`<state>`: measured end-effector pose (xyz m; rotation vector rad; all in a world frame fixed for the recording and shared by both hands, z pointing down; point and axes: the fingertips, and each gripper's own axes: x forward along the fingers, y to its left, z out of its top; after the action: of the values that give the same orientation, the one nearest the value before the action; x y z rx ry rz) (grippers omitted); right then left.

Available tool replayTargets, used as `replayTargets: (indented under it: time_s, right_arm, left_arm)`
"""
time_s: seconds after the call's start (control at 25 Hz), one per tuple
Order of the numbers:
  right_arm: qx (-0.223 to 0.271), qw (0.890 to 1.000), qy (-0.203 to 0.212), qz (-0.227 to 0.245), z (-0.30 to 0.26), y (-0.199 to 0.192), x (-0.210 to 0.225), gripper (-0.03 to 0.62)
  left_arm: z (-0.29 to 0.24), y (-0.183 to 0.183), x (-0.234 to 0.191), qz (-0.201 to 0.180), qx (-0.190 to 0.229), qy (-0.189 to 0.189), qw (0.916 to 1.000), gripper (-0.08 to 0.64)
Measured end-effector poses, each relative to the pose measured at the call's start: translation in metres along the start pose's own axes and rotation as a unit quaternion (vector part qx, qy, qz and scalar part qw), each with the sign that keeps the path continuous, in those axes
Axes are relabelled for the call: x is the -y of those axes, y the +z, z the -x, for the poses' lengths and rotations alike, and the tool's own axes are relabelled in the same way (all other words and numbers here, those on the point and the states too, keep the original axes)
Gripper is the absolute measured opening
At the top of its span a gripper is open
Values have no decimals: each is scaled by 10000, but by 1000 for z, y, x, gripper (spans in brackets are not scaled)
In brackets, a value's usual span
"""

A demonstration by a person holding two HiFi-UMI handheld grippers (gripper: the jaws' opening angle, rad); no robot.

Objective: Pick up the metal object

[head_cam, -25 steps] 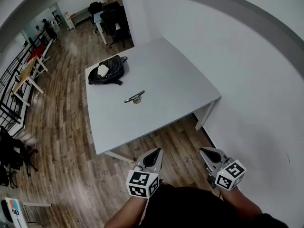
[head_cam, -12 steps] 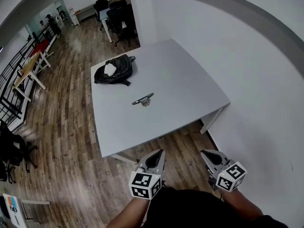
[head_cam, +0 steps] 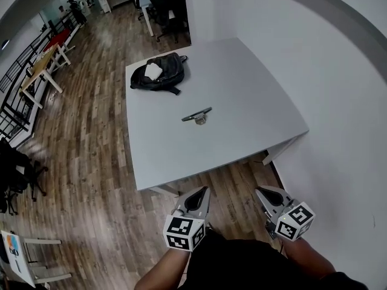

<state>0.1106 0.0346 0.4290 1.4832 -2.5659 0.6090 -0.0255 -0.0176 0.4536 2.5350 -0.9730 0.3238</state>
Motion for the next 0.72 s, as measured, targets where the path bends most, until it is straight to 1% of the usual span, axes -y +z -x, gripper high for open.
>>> replayTargets:
  time_s: [0.2, 0.32, 0.72]
  right_arm:
    - [-304, 9994, 110, -139, -30, -19, -8, 6]
    - [-410, 9988, 183, -179, -48, -24, -16, 6]
    - [-680, 9970, 365, -109, -109, -26, -34, 6]
  left_arm:
    - [7, -4, -41, 32, -53, 258, 9996, 8]
    - [11, -6, -65, 155, -64, 374, 9992, 8]
    - [18, -19, -119, 442, -102, 466, 9979, 8]
